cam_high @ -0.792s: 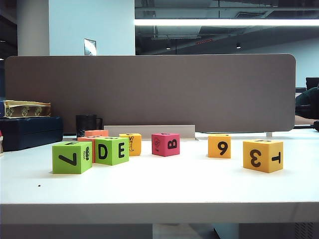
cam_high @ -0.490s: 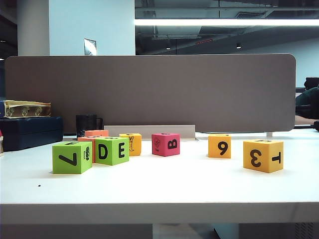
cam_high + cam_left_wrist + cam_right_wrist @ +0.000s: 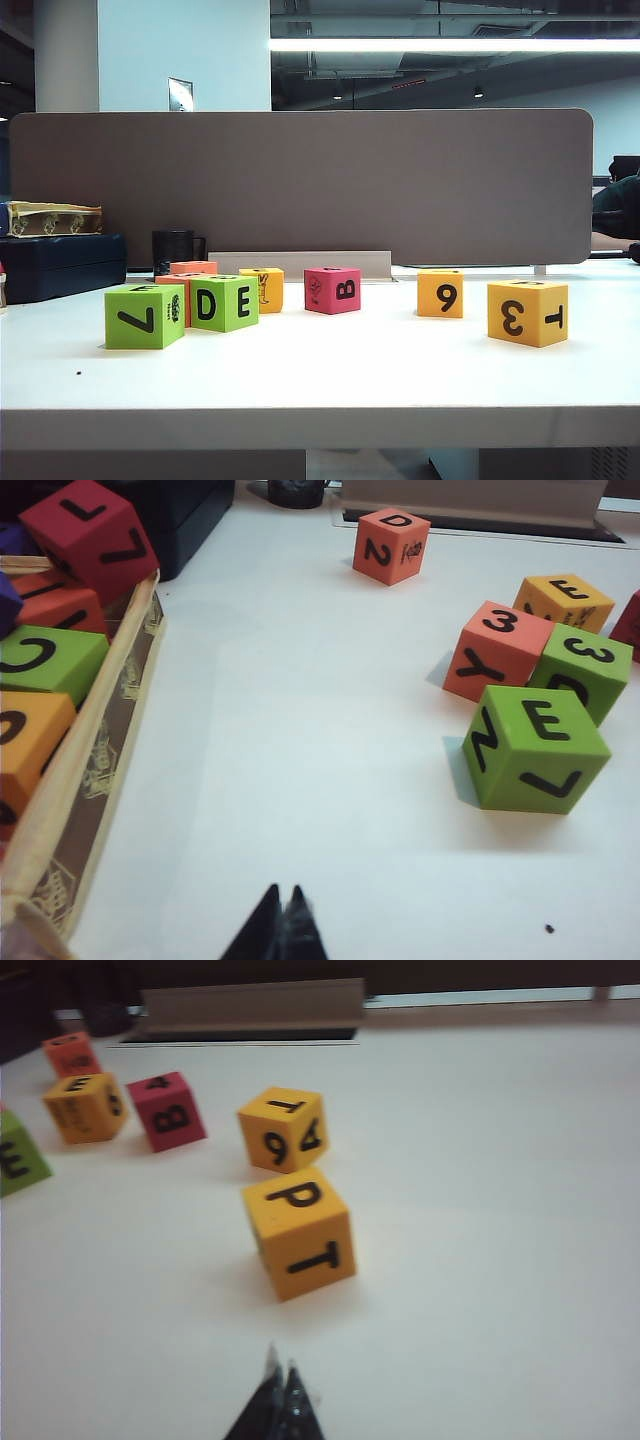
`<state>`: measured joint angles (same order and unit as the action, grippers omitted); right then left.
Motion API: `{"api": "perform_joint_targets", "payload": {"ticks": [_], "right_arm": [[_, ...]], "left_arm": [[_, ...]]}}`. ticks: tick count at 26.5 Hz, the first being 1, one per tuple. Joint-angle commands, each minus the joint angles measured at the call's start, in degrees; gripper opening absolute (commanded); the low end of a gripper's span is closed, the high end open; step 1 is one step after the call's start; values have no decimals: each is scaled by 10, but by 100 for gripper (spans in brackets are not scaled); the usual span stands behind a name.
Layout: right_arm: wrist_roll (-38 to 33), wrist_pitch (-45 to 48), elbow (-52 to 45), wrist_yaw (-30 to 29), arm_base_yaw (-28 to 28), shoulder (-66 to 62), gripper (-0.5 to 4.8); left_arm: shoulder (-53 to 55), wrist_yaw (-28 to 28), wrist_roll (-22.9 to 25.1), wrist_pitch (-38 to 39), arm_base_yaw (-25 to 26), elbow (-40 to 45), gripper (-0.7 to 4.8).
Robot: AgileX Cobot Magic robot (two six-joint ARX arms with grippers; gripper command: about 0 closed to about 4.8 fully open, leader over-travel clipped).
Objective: Select the appropriate blocks from the scattered letter blocks on the table and arrange them in a row to spell out "DEEP".
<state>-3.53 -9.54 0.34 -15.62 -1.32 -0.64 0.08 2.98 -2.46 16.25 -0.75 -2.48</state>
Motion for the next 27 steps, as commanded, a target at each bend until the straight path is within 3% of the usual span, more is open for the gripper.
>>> {"api": "perform_joint_targets", "payload": {"ticks": [1, 5, 12, 17, 23, 27], "right_arm": [[-54, 17, -3, -55, -1, 7, -5], [-90, 26, -3, -94, -2, 7, -5], [-90, 38, -1, -215, -1, 7, -5], [-89, 29, -1, -220, -1, 7, -5], [-89, 25, -1, -219, -1, 7, -5], [-89, 25, -1, -219, -1, 7, -5]], "left_arm": [[1, 38, -2, -5, 0, 1, -5], [1, 88, -19, -5, 0, 0, -6], [1, 89, -41, -5, 0, 0, -6], [1, 92, -43, -5, 0, 0, -6], [1, 129, -165, -17, 0, -7, -6], [1, 129, -167, -21, 0, -26, -6]]}}
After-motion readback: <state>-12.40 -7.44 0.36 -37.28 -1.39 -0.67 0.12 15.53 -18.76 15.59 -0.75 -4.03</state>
